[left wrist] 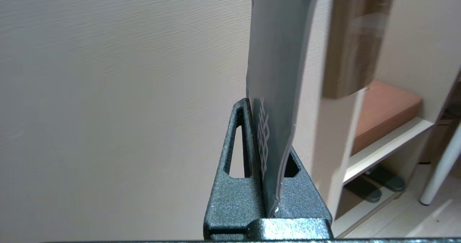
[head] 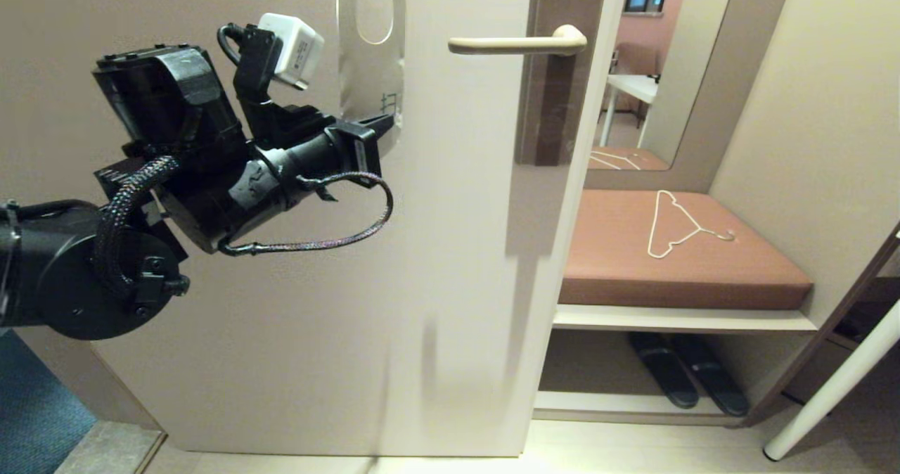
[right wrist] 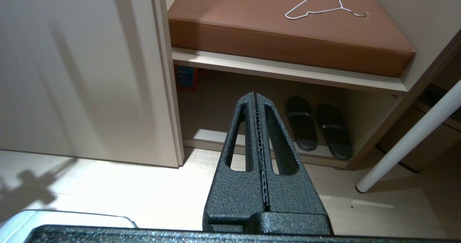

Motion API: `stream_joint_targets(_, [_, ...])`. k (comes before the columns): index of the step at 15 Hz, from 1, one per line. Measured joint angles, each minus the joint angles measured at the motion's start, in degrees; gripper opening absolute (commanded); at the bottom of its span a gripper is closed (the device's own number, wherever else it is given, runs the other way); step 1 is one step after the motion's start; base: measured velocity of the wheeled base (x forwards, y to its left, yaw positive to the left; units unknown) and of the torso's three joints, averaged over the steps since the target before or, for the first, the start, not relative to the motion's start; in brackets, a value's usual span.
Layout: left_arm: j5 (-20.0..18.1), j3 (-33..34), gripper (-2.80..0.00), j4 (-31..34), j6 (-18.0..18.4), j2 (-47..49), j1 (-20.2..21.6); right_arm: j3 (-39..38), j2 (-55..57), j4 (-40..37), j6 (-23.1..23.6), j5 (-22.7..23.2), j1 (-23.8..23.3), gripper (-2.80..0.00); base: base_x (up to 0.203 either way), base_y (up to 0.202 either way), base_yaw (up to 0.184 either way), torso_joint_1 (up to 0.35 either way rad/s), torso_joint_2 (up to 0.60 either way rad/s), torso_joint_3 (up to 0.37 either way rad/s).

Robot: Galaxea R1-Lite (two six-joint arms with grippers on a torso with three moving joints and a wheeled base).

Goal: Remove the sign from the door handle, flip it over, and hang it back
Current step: Hang the sign back with the other side facing out

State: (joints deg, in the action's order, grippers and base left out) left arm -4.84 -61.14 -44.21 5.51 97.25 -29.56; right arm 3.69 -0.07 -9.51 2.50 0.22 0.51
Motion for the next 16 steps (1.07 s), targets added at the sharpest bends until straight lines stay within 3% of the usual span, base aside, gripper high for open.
stream_joint_targets(7, [0.6,-6.0,-2.8,0.8,0.1,4.5,-4.3,0.0,0.0,0.0,0.0,0.0,0.0,-2.8,0.0,0.0,0.0,0.0,0.0,0.0])
stream_joint_targets(16, [0.6,-6.5,-2.8,0.9,0.1,6.8,-5.0,0.0,0.0,0.0,0.0,0.0,0.0,-2.8,0.0,0.0,0.0,0.0,0.0,0.0])
